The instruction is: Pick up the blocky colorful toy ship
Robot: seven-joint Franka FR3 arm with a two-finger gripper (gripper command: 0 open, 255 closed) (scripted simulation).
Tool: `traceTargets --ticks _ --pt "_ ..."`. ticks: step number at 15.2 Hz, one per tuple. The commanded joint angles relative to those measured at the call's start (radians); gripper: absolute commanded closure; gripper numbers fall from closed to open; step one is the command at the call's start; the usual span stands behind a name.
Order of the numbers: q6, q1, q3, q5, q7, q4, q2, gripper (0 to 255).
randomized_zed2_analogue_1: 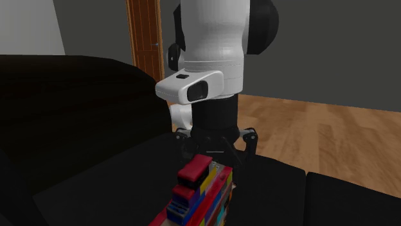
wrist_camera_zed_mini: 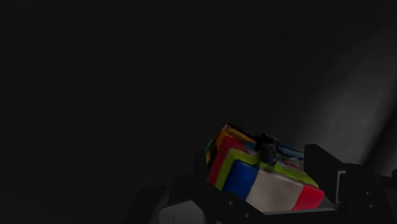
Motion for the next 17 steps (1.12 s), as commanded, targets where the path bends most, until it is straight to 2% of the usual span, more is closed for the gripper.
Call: traceTargets --ticks 1,8,17 --pt "0.003 0.000 0.000 0.000 0.000 -0.003 0.000 255" --pt "0.001 -0.001 0.000 0.000 -0.002 0.000 0.002 255" --pt "-0.141 -0.010 -0.002 0.007 0.002 0.183 0.043 255"
